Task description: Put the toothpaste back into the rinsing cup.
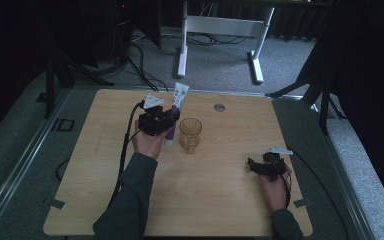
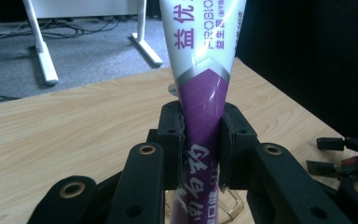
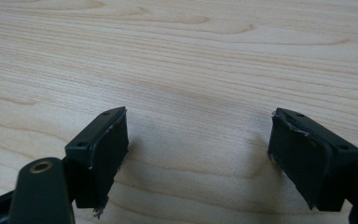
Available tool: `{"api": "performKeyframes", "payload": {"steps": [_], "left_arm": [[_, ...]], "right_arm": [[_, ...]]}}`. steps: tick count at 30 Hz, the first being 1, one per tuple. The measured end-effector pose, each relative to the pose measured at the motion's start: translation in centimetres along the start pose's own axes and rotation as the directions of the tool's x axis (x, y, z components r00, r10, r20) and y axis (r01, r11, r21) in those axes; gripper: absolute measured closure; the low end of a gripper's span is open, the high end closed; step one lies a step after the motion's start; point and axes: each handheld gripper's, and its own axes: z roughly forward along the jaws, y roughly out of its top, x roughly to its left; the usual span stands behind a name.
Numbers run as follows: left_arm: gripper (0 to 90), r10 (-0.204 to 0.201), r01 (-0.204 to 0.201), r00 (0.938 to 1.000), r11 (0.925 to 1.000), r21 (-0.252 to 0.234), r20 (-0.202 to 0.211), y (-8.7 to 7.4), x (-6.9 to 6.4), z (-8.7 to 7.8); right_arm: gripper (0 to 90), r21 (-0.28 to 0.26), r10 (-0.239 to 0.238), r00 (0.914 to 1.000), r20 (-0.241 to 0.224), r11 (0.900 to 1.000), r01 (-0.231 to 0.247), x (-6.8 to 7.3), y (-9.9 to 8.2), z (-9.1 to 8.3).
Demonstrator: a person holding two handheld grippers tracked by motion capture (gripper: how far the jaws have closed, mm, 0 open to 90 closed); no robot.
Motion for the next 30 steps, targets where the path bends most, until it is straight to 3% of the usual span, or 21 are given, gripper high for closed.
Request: {"api": "performKeyframes", "payload": {"steps": [30], "left_arm": [[73.4, -0.051, 0.051, 0.9986, 0.9975, -0.049, 0.014, 0.6, 1.1, 0.9]], "right_arm": [[19.6, 0.000, 0.000, 1.0000, 0.000, 1.0000, 0.000, 0.0, 0.0, 0.0]]}}
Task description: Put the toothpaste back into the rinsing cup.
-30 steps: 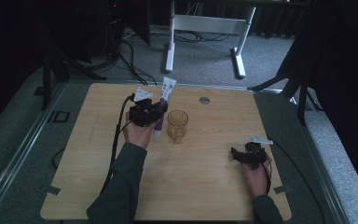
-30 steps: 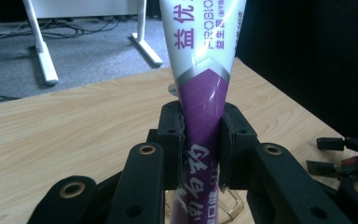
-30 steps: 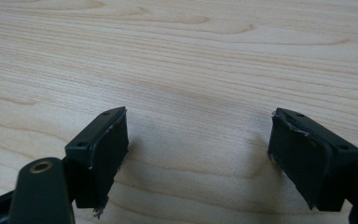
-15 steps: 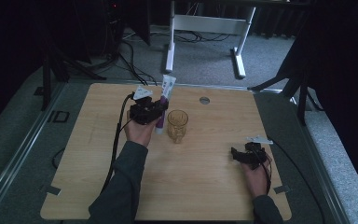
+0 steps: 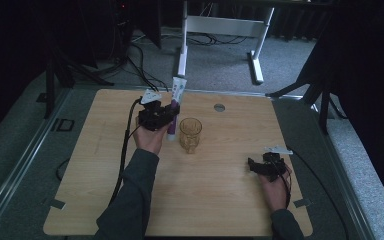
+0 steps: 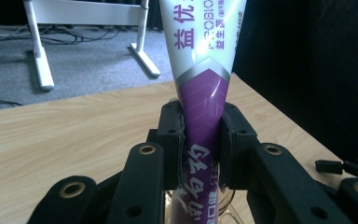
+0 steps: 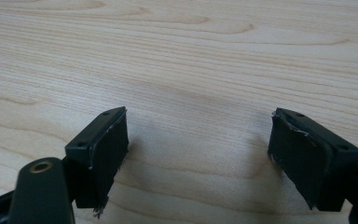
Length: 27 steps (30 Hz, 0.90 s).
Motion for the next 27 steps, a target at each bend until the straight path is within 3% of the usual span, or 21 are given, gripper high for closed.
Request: {"api": "performKeyframes", "payload": {"steps": [9, 27], "left_arm": [[73.3, -0.003, 0.003, 1.0000, 0.9999, -0.017, 0.000, 0.6, -0.1, 0.3], [73.3, -0.052, 0.051, 0.9986, 0.9967, -0.063, -0.009, 0.6, -0.4, 1.1]], "right_arm": [[19.6, 0.000, 0.000, 1.0000, 0.000, 1.0000, 0.000, 0.0, 0.0, 0.0], [19.6, 0.000, 0.000, 1.0000, 0.000, 1.0000, 0.000, 0.0, 0.0, 0.0]]}}
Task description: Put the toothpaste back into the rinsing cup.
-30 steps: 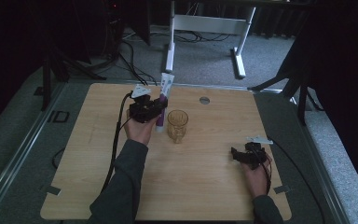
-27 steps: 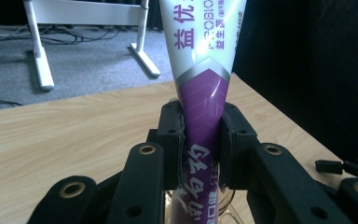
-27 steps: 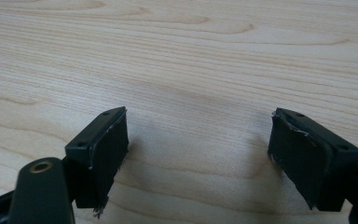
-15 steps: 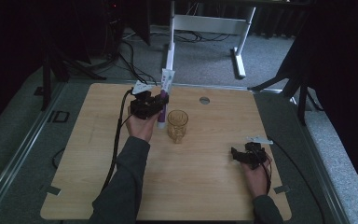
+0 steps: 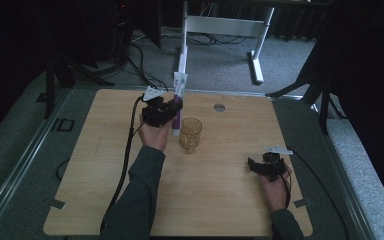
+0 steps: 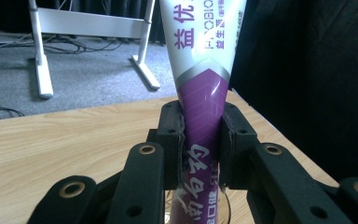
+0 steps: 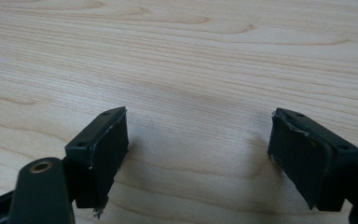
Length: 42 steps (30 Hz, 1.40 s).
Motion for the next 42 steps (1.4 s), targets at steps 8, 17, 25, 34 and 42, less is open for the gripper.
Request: {"api": "performKeyframes", "payload": {"steps": [8, 17, 25, 34, 42], "left_arm": [[73.4, -0.014, 0.014, 0.9999, 0.9999, -0.009, -0.006, -0.2, -0.3, 0.7], [73.3, -0.036, 0.036, 0.9992, 0.9992, -0.016, -0.018, -0.3, -0.3, 1.4], [73.3, -0.050, 0.050, 0.9983, 0.9985, -0.023, -0.030, -0.4, -0.3, 1.8], [73.2, -0.064, 0.063, 0.9974, 0.9974, -0.036, -0.033, -0.5, -0.6, 2.4], [73.2, -0.067, 0.065, 0.9967, 0.9974, -0.031, -0.047, -0.7, -0.7, 3.0]], "right_arm": [[19.6, 0.000, 0.000, 1.0000, -0.002, 1.0000, 0.000, 0.0, 0.0, 0.0], [19.5, 0.001, -0.003, 1.0000, -0.003, 1.0000, 0.003, 0.0, 0.0, 0.0], [19.6, 0.001, -0.002, 1.0000, -0.003, 1.0000, 0.002, 0.0, 0.0, 0.0], [19.6, 0.002, -0.002, 1.0000, -0.004, 1.0000, 0.002, 0.0, 0.0, 0.0], [19.6, 0.001, -0.002, 1.0000, -0.004, 1.0000, 0.002, 0.0, 0.0, 0.0]]}}
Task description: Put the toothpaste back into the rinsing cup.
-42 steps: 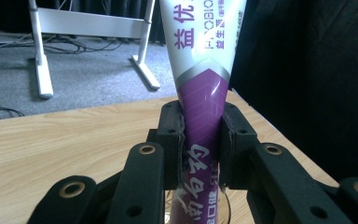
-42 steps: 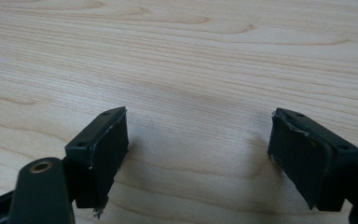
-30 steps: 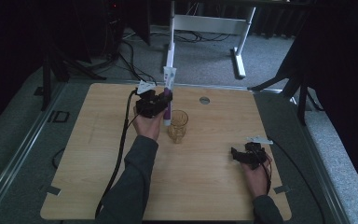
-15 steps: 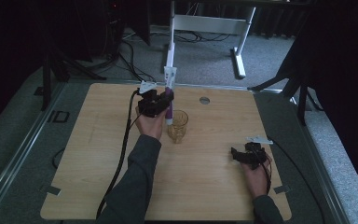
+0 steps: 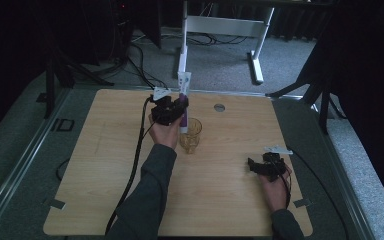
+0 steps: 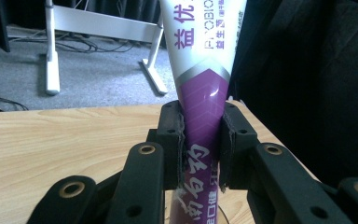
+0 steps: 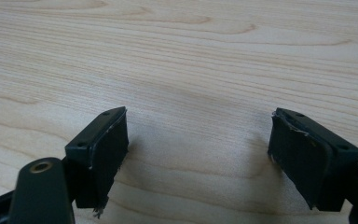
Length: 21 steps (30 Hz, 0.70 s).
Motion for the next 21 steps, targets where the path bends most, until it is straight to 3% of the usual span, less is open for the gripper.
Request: {"api": "performKeyframes", "payload": {"steps": [21], "left_arm": [[73.0, 0.003, -0.003, 0.9998, 1.0000, -0.004, -0.018, -0.7, -0.4, 1.5]], "right_arm": [[19.5, 0.001, 0.000, 1.0000, -0.002, 1.0000, 0.000, 0.0, 0.0, 0.0]]}}
